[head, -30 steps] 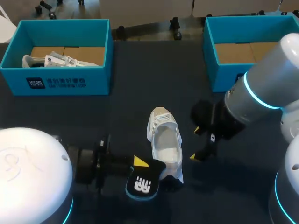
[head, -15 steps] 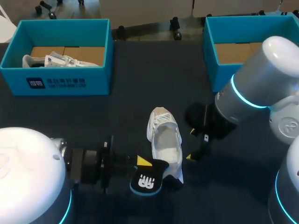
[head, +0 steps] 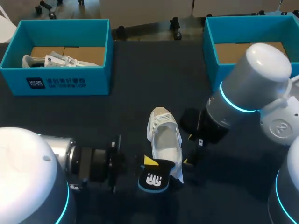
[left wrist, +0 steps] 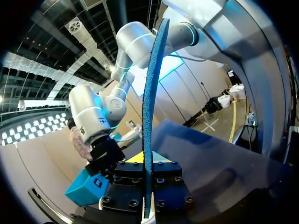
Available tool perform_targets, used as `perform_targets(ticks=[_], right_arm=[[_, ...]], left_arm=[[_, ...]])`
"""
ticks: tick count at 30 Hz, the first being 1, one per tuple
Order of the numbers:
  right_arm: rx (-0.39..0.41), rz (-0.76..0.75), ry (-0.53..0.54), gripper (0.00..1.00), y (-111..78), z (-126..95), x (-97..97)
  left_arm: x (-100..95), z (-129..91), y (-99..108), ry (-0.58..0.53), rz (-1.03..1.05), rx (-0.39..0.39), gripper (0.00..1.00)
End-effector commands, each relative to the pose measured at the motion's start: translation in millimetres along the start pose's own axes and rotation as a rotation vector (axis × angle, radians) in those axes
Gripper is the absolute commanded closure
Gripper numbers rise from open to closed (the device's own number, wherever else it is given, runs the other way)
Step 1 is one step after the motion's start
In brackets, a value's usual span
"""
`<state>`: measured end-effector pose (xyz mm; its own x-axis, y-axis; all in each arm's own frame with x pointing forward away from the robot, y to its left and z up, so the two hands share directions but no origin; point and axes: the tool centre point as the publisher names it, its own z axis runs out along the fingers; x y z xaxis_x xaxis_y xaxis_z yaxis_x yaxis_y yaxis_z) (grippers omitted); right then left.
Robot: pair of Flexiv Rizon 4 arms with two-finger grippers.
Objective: Take the shoe out of the shoebox, open the shoe tongue, remove and reinsert the insole, then place the shoe into the shoebox
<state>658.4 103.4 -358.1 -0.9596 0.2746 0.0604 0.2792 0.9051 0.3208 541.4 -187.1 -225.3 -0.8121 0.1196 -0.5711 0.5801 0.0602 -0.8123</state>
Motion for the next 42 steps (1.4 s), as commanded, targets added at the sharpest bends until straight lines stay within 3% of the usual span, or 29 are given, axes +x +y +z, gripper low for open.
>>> perform_targets(ticks=[1,23,42], right_arm=[[0.02,0.003,-0.001,0.0,3.8,2.0,-1.6],[0.016,-0.011,-0.029,0.0,3.1,2.6,6.2],[0.016,-0.011,-0.029,0.0,3.1,2.6,6.2]], left_arm=[[-0.8,5.1,4.8,0.002,-0.003,-0.002,1.0],[-11.2,18.1,16.9,0.002,-0.056,-0.001,1.0],[-19.6,25.8,42.0,0.045,-0.08,0.009,1.0]])
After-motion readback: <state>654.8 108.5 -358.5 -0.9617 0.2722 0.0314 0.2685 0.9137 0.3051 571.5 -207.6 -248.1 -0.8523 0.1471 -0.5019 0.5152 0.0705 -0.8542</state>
